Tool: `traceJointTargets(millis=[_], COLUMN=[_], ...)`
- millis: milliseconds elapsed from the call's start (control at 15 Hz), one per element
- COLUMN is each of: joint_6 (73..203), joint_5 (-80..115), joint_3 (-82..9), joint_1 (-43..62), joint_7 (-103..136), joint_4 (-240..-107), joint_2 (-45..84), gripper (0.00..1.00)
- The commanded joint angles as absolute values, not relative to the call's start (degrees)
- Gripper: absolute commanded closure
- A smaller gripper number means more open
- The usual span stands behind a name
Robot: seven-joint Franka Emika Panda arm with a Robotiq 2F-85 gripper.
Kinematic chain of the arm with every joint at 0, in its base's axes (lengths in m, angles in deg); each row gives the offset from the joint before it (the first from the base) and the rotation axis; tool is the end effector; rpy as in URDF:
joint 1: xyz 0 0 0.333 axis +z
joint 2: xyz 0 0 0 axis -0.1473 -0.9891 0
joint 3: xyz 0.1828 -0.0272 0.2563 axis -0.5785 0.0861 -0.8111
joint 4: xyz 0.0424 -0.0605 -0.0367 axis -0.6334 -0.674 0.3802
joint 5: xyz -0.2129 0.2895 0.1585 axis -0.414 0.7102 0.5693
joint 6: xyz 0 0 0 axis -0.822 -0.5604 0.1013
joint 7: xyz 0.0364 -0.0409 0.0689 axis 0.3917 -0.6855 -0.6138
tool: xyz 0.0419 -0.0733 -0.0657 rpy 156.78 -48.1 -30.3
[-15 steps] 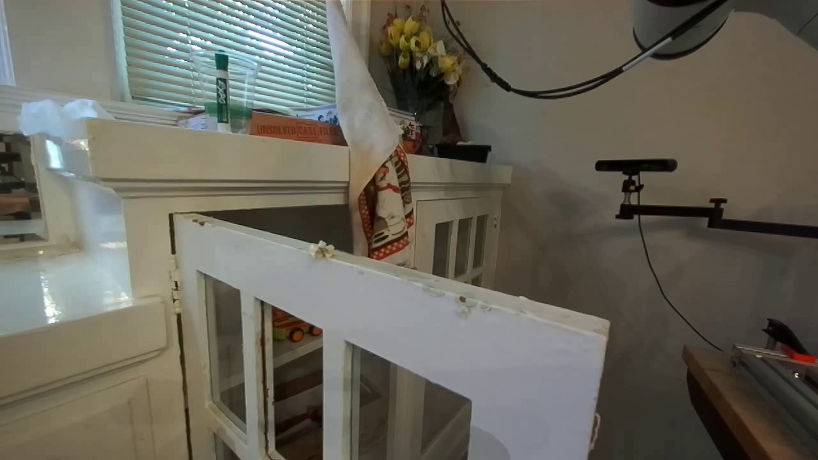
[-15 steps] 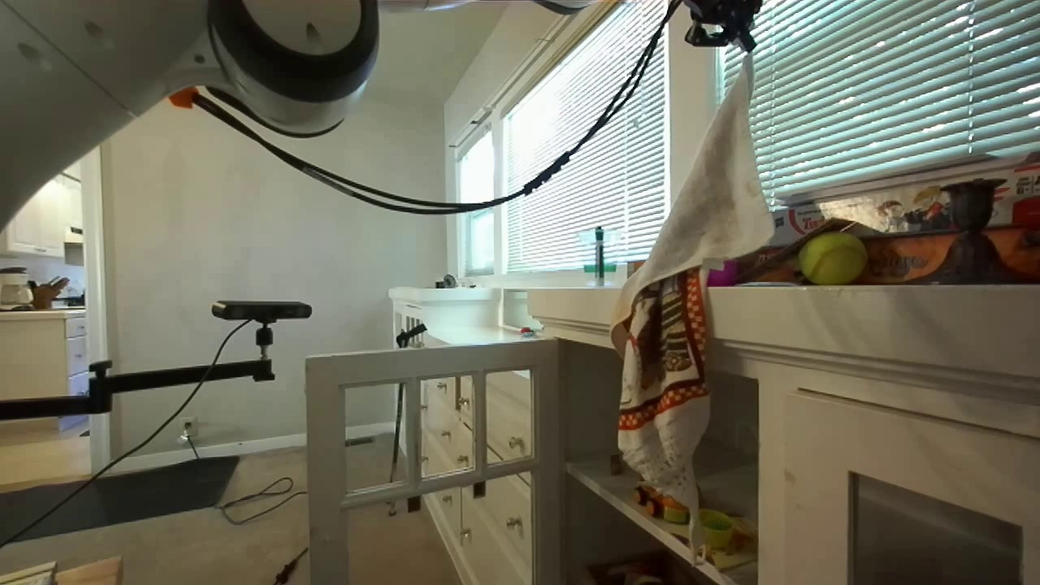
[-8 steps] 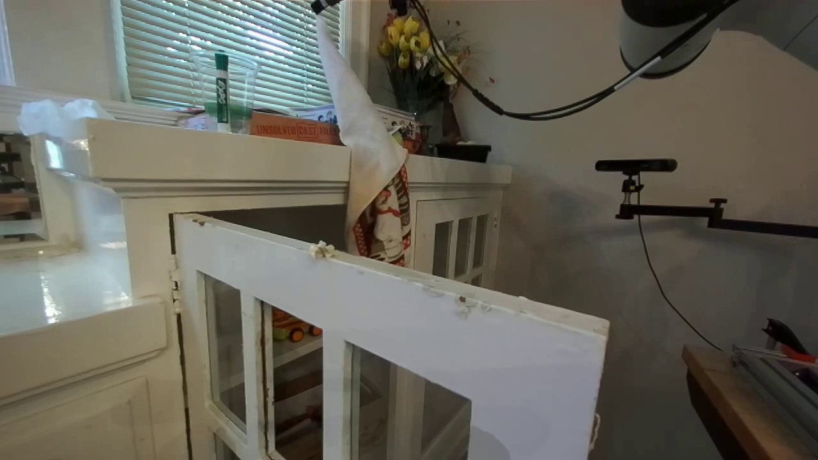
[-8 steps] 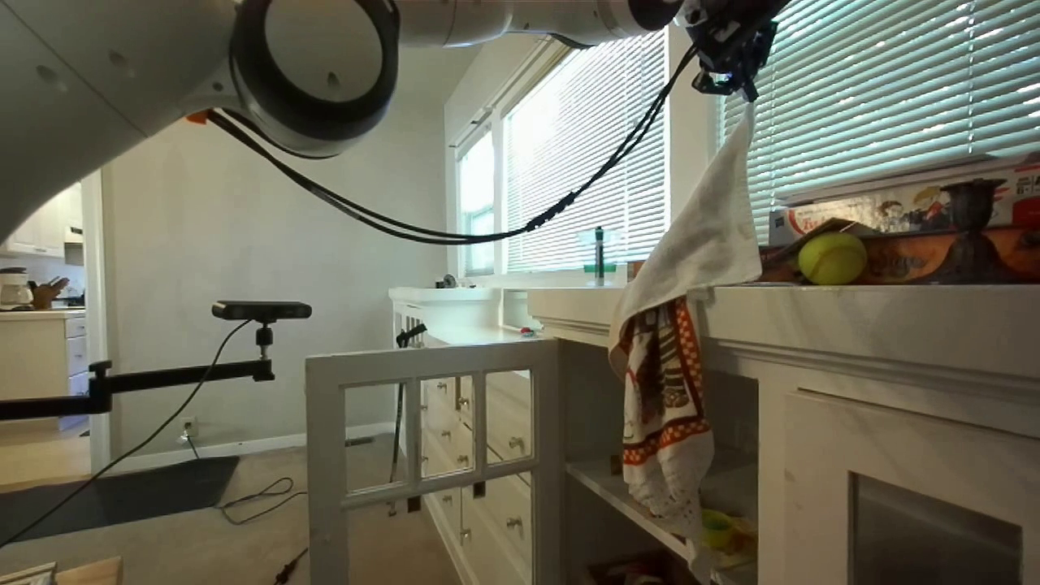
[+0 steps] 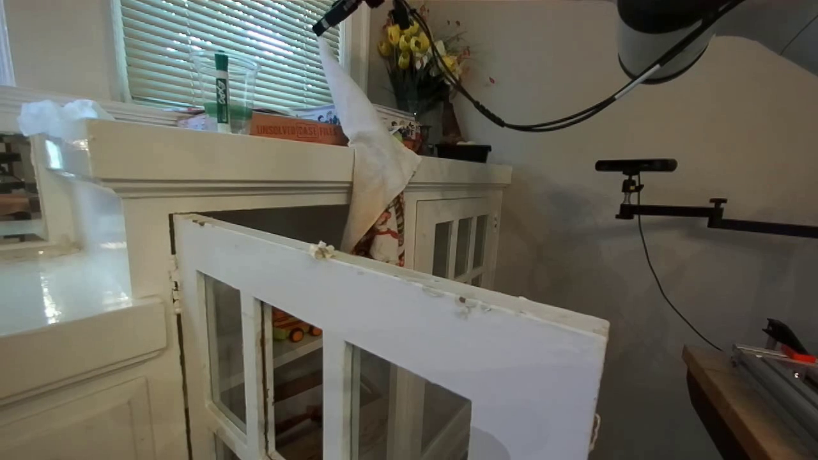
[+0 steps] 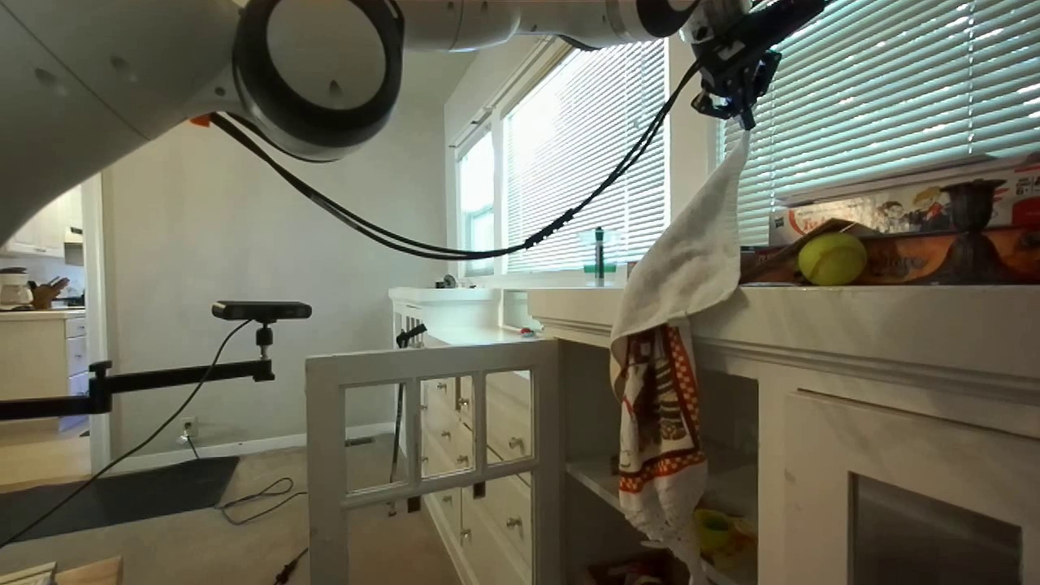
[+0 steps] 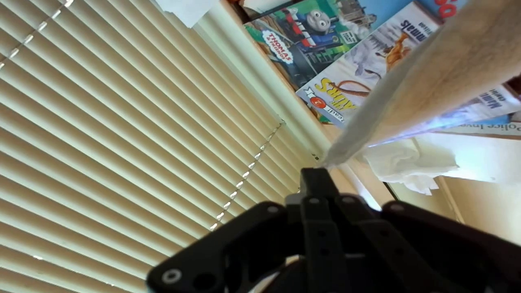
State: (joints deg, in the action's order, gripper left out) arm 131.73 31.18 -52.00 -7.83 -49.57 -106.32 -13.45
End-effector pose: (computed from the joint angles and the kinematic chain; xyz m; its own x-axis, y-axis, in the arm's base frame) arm 0.7610 -0.1636 0.6696 0.3409 0.6758 0.6535 0.4343 -0.7297 0.5281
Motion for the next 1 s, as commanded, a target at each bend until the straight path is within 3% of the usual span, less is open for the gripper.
traceJointTargets(millis=[0, 933], joint_6=[131.98, 141.46], joint_5=[30.33, 25.47], joint_3=[-50.84, -47.46], joint_1=[-6.93, -0.65], joint_7=[-52.01, -72.96], joint_4=[-106.11, -105.62], joint_2=[-10.87, -1.08], gripper=[1.00, 1.00])
